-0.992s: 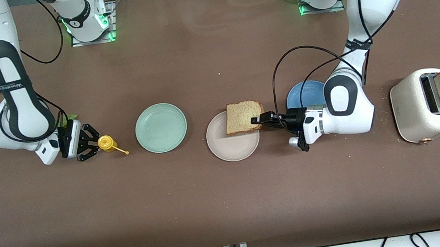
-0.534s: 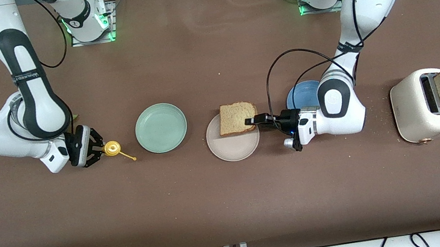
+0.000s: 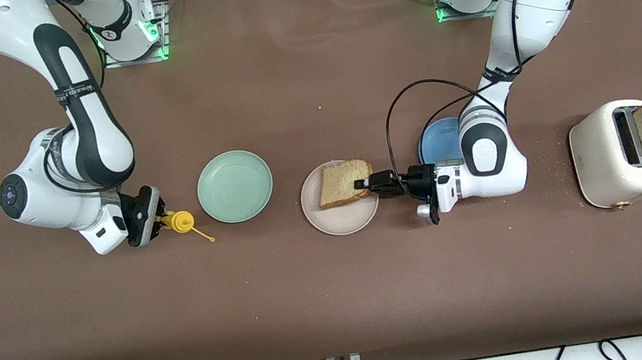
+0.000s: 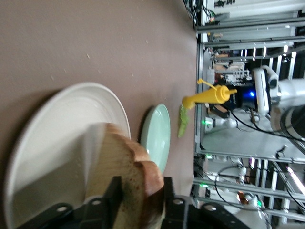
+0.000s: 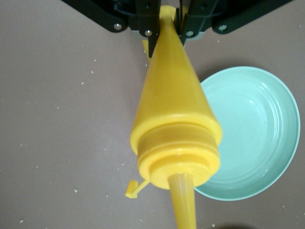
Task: Make sandwich in beige plate with both arms
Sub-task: 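Lower the bread onto the beige plate while the right gripper lifts the mustard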
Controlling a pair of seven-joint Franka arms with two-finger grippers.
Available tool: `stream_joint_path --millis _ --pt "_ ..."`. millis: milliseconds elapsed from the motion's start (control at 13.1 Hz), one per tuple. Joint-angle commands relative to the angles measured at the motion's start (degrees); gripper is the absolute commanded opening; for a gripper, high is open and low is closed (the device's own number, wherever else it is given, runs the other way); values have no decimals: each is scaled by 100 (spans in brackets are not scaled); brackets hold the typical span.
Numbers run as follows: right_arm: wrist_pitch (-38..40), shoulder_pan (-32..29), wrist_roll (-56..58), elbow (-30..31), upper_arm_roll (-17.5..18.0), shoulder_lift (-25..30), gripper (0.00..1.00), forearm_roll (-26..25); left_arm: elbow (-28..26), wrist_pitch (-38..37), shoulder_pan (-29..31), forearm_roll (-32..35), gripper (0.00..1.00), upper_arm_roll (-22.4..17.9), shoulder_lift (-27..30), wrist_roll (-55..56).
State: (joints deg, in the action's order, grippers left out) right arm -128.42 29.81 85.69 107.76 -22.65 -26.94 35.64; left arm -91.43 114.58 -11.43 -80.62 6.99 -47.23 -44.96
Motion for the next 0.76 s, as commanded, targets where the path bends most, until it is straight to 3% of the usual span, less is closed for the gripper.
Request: stream_joint_path --millis 0,381,686 --pt "-69 183 -368 9 -64 93 3 -144 47 730 -210 -296 100 22 73 -171" --pt "-166 753 -1921 -202 -55 67 3 -1179 20 1066 -211 -314 100 -21 258 -101" --pt "-175 1228 -3327 -334 -55 -4 3 -2076 -77 1777 -176 -270 100 -39 443 -57"
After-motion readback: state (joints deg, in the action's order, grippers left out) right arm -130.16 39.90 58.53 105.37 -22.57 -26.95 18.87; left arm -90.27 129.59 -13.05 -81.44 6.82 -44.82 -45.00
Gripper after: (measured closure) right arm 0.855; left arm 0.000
